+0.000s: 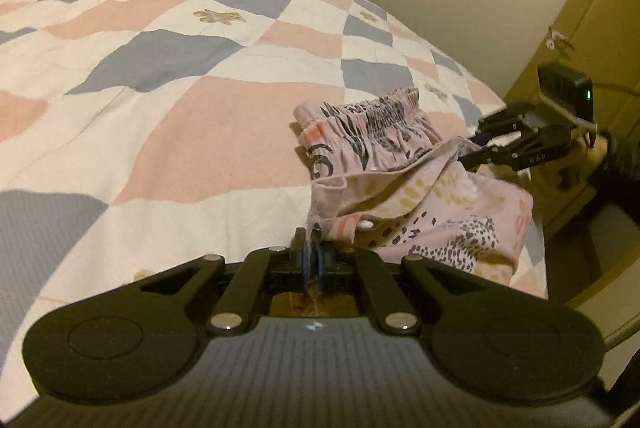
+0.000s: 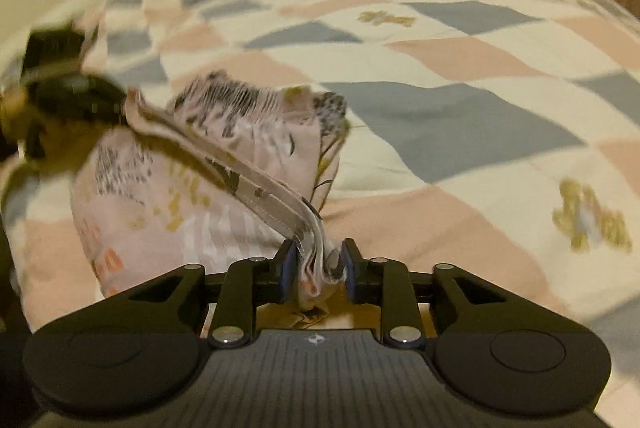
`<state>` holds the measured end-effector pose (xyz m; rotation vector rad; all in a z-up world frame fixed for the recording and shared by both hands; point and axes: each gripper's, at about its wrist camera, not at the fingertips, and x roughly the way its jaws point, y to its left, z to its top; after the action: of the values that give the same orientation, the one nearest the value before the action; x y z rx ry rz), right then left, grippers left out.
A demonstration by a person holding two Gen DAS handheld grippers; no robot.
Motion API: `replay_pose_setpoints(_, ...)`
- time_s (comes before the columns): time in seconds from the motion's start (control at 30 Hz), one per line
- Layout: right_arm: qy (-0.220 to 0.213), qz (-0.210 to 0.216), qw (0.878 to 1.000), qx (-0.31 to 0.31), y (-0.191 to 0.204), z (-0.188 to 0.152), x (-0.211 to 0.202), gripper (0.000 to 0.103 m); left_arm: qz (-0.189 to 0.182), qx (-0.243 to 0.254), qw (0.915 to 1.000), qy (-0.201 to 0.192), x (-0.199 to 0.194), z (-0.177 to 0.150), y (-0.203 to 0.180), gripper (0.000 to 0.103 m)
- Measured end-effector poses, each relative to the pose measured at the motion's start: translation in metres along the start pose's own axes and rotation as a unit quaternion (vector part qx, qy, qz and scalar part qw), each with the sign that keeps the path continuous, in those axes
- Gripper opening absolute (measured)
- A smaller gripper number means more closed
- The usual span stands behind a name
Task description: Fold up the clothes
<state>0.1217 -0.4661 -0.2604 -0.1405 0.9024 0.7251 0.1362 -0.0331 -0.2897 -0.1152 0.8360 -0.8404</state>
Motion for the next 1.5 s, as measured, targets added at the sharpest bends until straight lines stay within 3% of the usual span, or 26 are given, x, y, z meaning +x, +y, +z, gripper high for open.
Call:
replay_pose_setpoints(0.3, -0.091, 0.01, 0.99, 0.111, -0.013, -0.038, -0.018, 0.038, 0.008, -0.044, 0.9986, -0.03, 0.002, -0.002, 0.0, 0.005)
replay_pose_setpoints(0.4, -0.109, 0.01, 0.987, 0.115, -0.011, -0.042, -0.013, 0.042, 0.014, -0.047, 0.9981, -0.036, 0.004, -0.002, -0.003, 0.005)
replay_pose_setpoints(0.57, -0.145, 0.014, 0.978, 0.146, -0.018, -0.05, -0.009, 0.038, 0.022, -0.046, 0.9978, -0.044, 0.003, -0.006, -0.006, 0.006)
replay_pose_setpoints(0.73, -0.155, 0.017, 0.973, 0.169, -0.023, -0.054, -0.01, 0.038, 0.024, -0.047, 0.9974, -0.049, 0.001, -0.012, -0.006, 0.005)
replay_pose_setpoints(0.8, -0.155, 0.022, 0.972, 0.174, -0.023, -0.055, -0.01, 0.009, 0.026, -0.043, 0.9975, -0.05, 0.002, -0.013, -0.007, 0.002)
replay_pose_setpoints(0.9, -0.156, 0.028, 0.971, 0.182, -0.022, -0.055, -0.008, 0.005, 0.032, -0.029, 0.9976, -0.053, 0.0, -0.014, -0.013, 0.0)
replay_pose_setpoints(1.17, -0.216, 0.006, 0.966, 0.14, -0.017, -0.014, -0.048, 0.005, 0.017, -0.019, 0.9942, -0.105, -0.035, 0.009, -0.019, 0.0)
replay_pose_setpoints(1.43, -0.178, -0.037, 0.975, 0.13, -0.028, 0.018, -0.003, 0.005, 0.04, -0.086, 0.9936, -0.062, 0.003, 0.025, 0.019, 0.002)
replay_pose_setpoints(1.5, -0.174, -0.058, 0.975, 0.129, -0.029, 0.017, 0.003, 0.012, 0.045, -0.1, 0.9916, -0.068, 0.005, 0.024, 0.025, 0.005)
